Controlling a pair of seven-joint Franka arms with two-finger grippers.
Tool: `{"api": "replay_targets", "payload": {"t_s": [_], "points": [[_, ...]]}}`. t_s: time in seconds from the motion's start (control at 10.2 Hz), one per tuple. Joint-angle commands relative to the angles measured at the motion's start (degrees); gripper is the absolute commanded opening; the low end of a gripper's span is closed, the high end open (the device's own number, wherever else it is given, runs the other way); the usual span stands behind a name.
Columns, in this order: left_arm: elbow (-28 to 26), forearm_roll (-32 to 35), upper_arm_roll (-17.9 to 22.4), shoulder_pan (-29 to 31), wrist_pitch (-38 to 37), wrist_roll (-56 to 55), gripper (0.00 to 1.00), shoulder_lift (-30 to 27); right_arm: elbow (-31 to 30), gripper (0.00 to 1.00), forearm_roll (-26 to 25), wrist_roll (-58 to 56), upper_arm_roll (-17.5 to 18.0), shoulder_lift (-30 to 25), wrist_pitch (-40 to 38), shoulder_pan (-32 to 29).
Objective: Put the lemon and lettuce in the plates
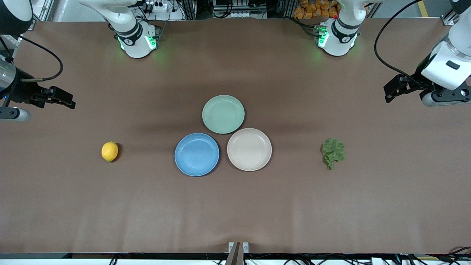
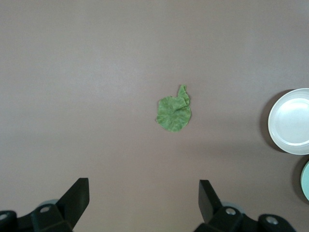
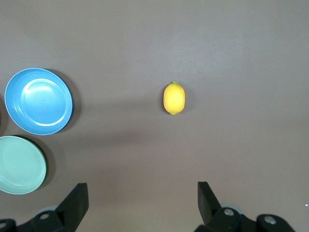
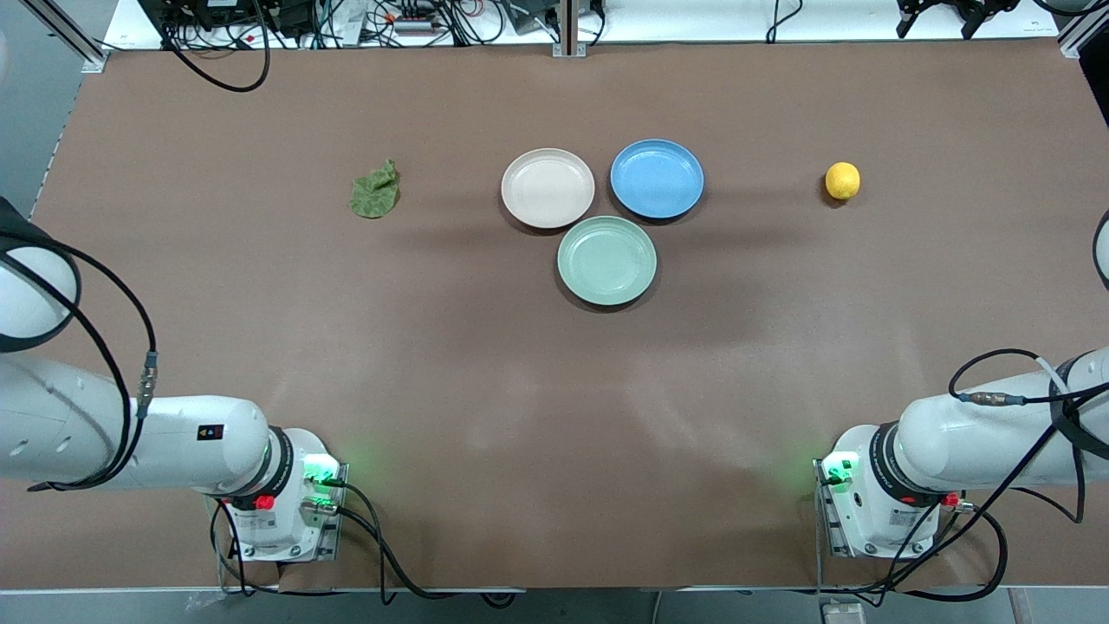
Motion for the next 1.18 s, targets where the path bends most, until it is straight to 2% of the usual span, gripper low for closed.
{"api": "replay_targets", "payload": {"t_s": [0.0,0.29,0.49,0.59,0.78,0.98,1.08], "points": [[0.2,-0.6,0.0,0.5,-1.0,2.5,1.00,-0.6,-1.6,1.00,0.5,-0.5,0.0,-1.7,0.1,-0.2],[0.1,-0.6,0.0,0.5,-1.0,2.9,1.00,0.3,-1.7,1.00,0.5,-0.5,0.0,-1.7,0.1,-0.2],[-0.7,-0.9,-0.4,0.1,1.4,2.7,1.00,5.0,-2.0,1.00,0.5,-0.6,0.0,-1.7,0.1,-0.2],[-2.5,-0.9,-0.6,-0.2,4.5,2.4,1.00,7.2,-3.0,1.00,0.5,-0.6,0.0,-2.0,0.9,-0.3],[-10.2,-1.2,-0.7,-0.2,16.5,1.7,1.00,11.1,-4.1,1.00,0.5,-0.6,-0.4,-0.4,4.5,-2.0],[-17.5,-1.3,-0.7,-0.9,27.8,1.0,1.00,14.8,-11.6,1.00,0.4,-0.7,-0.5,1.0,14.1,-3.0],[-18.6,-1.3,-0.7,-0.9,30.9,1.0,1.00,17.7,-16.6,1.00,-0.3,-1.2,-0.5,2.3,20.4,-3.0]]}}
